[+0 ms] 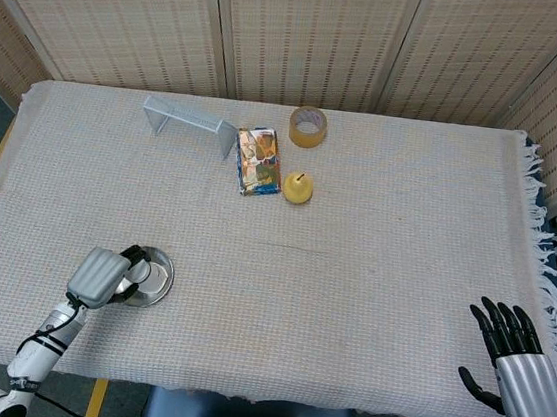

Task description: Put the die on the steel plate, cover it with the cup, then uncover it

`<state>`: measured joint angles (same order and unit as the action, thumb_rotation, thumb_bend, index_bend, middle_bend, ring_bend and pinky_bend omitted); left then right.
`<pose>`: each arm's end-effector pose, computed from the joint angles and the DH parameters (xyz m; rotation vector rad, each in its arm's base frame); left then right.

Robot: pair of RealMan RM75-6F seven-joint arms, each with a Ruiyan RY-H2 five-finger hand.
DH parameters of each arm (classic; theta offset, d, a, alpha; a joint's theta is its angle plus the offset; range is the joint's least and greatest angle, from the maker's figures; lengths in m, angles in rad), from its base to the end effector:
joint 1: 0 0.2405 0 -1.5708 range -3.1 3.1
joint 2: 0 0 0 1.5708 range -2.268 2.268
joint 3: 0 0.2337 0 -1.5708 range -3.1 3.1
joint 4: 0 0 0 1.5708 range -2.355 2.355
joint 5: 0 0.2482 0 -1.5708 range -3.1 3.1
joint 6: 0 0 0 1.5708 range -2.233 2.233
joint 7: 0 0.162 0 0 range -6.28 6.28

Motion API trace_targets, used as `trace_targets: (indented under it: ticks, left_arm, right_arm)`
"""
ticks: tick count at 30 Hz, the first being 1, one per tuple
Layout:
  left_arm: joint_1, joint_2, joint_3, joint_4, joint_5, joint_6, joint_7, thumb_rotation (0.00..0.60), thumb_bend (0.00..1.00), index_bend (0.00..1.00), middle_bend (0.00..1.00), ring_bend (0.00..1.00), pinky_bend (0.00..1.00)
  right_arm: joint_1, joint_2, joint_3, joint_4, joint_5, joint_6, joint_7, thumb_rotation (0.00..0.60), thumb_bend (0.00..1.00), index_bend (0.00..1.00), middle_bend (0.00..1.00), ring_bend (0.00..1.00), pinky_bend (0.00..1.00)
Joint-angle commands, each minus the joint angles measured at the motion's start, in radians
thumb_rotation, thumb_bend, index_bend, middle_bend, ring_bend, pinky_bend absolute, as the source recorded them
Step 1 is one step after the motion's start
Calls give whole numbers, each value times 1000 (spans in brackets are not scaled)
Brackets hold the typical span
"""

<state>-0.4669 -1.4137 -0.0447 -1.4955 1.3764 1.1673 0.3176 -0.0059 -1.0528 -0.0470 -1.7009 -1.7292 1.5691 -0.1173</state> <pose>-0.2224 0.2911 -0.0130 -1.7970 -0.7908 -0.8229 -0.2778 -0.1467 0.1102 1.5560 -0.8081 0.8895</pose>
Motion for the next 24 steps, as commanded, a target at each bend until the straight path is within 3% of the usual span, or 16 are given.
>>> trace_targets:
  ticks: [1, 10, 19, 24]
  left_arm:
    - [9, -28, -11, 41, -5, 35, 47, 600, 365, 514, 657, 825, 1000]
    - [15, -24, -33, 55, -65, 37, 156, 600, 366, 527, 676, 830, 1000]
    - [11, 50, -15, -68, -85, -46, 67, 600, 366, 535, 681, 830, 1000]
    - [15, 75, -12, -102, -49, -38, 0, 600, 364, 534, 682, 830, 1000]
  right_arm:
    - [0, 0, 0, 0, 0, 0, 0, 526, 173, 0, 0, 0, 0]
    - [-1, -1, 1, -3, 2, 1, -3, 526, 173, 0, 0, 0, 0]
    - [0, -1, 0, -1, 1, -2, -3, 525, 173, 0, 0, 0, 0]
    - [1, -1, 1, -1, 3, -4, -2, 524, 173, 0, 0, 0, 0]
